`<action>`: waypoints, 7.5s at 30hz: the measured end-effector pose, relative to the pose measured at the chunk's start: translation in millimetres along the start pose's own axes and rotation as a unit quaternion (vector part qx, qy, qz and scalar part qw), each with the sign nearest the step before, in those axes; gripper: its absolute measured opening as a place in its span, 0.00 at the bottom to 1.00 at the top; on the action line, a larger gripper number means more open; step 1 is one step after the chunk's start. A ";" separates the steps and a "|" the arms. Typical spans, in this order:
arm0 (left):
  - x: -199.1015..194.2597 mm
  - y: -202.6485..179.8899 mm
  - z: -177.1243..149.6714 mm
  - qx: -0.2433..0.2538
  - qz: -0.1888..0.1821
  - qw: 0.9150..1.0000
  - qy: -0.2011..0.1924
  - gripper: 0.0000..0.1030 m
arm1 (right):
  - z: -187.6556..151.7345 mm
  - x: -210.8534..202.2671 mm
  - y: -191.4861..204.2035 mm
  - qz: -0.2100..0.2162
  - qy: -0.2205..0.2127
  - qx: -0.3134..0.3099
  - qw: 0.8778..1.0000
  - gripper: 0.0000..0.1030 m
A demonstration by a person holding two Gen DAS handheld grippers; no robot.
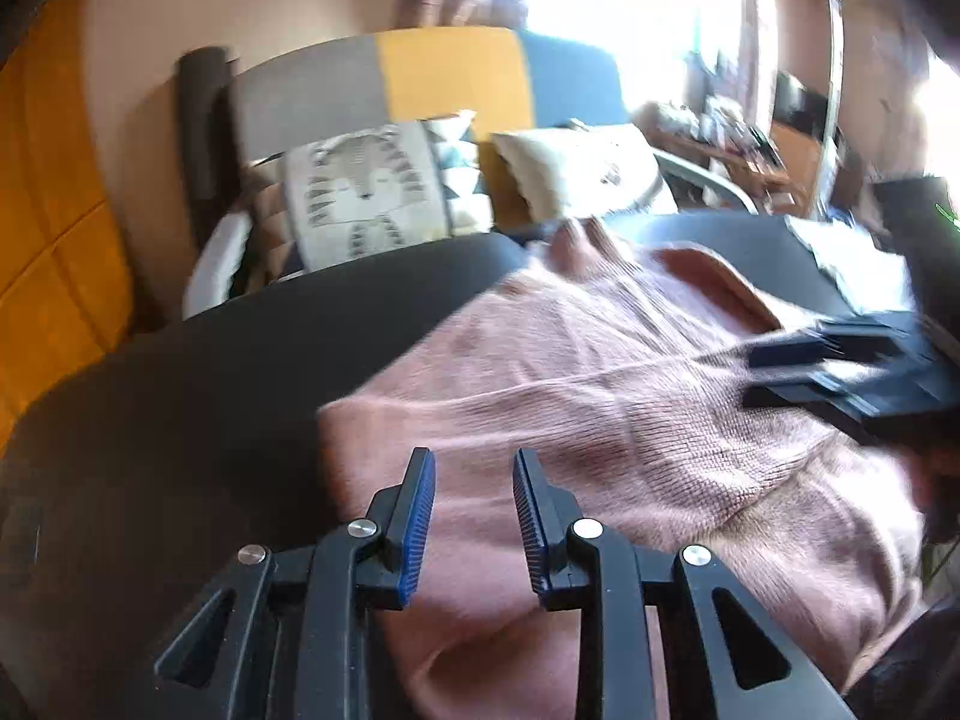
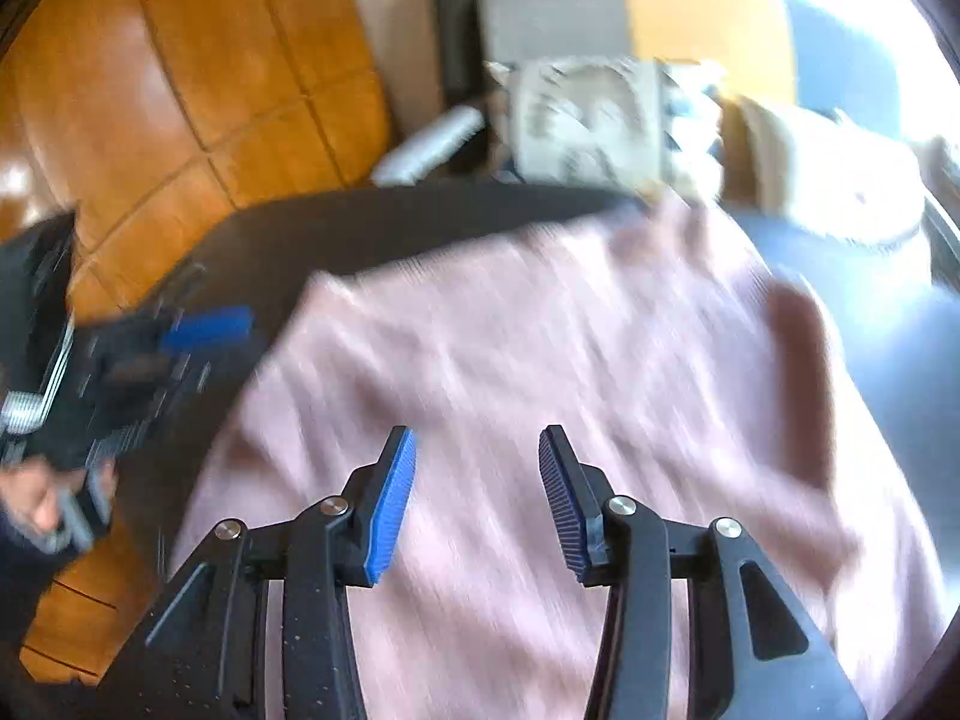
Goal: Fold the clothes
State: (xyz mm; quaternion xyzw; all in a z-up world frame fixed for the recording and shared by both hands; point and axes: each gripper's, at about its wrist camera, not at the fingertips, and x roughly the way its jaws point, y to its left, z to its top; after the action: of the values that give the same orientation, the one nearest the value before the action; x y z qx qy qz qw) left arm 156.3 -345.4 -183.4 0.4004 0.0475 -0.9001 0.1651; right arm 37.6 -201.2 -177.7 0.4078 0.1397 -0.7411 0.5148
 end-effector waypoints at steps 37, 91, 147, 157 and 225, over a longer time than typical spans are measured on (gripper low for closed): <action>39.8 -8.4 -8.3 -0.012 0.081 0.994 0.066 0.27 | -37.0 -56.3 -146.6 -0.012 -0.046 0.158 0.986 0.45; -1.6 -59.9 26.3 -0.032 0.021 0.999 0.007 0.27 | -29.2 -115.7 -127.2 -0.027 -0.099 0.105 0.989 0.40; -83.3 -206.2 3.2 0.006 -0.274 0.961 -0.038 0.29 | -27.7 -184.0 -110.6 0.148 -0.128 0.275 0.941 0.11; -74.5 -175.3 -15.9 -0.048 -0.257 0.965 -0.034 0.46 | 4.1 -150.5 -90.6 0.164 -0.111 0.282 0.939 0.11; -13.6 -66.6 -29.5 -0.140 -0.200 0.968 0.052 0.08 | -59.5 -130.0 -110.4 -0.010 -0.047 0.151 0.987 0.54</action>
State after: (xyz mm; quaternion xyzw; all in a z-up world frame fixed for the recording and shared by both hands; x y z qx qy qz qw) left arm 163.3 -272.7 -196.5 0.4019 0.2608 -0.8771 0.0333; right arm -13.9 -31.9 -141.4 0.4444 0.0059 -0.7770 0.4459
